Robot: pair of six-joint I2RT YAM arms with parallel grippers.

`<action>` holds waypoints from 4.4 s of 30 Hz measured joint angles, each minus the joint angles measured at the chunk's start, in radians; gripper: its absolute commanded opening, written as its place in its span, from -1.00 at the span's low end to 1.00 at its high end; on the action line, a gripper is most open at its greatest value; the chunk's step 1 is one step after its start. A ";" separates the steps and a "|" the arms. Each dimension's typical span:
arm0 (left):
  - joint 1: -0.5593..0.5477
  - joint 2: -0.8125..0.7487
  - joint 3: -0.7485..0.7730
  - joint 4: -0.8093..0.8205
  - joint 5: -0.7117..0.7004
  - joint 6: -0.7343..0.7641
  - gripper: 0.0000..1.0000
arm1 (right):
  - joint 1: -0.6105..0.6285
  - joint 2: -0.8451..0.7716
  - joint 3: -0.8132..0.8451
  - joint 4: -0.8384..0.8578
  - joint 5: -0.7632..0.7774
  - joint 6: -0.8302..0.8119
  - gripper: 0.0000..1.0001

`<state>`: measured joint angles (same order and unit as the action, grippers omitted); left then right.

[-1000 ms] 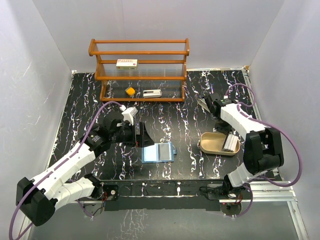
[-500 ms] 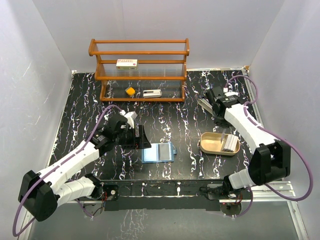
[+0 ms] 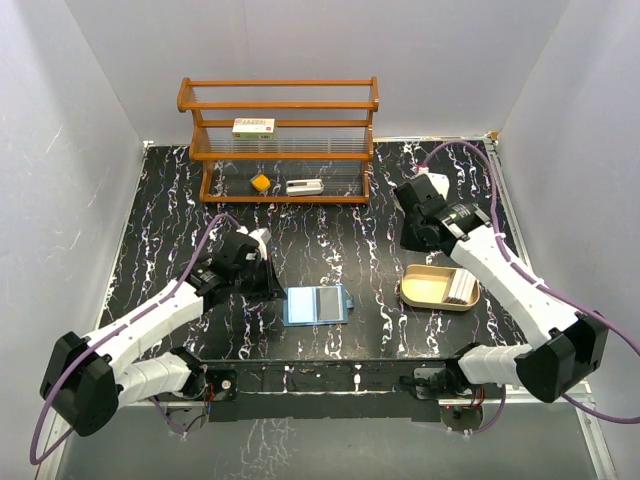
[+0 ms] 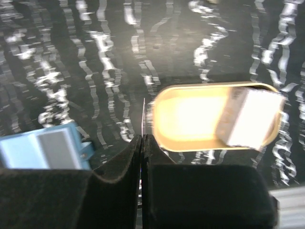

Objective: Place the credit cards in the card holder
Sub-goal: Pick up the credit card from the storage box, then insert the credit card into the card holder.

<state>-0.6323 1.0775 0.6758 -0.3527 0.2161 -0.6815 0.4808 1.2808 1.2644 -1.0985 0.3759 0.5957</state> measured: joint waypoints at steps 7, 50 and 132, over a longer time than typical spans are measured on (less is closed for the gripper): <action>0.002 0.053 -0.040 0.055 0.000 -0.037 -1.00 | 0.122 -0.056 -0.087 0.213 -0.179 0.043 -1.00; 0.062 0.228 -0.184 0.269 0.074 -0.078 -1.00 | 0.283 0.218 -0.462 1.001 -0.584 0.174 -1.00; 0.072 0.245 -0.196 0.310 0.107 -0.119 -1.00 | 0.206 0.340 -0.618 1.283 -0.699 0.344 -0.40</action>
<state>-0.5602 1.3224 0.4797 -0.0429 0.3229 -0.8005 0.6868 1.6203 0.6468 0.1848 -0.3229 0.9398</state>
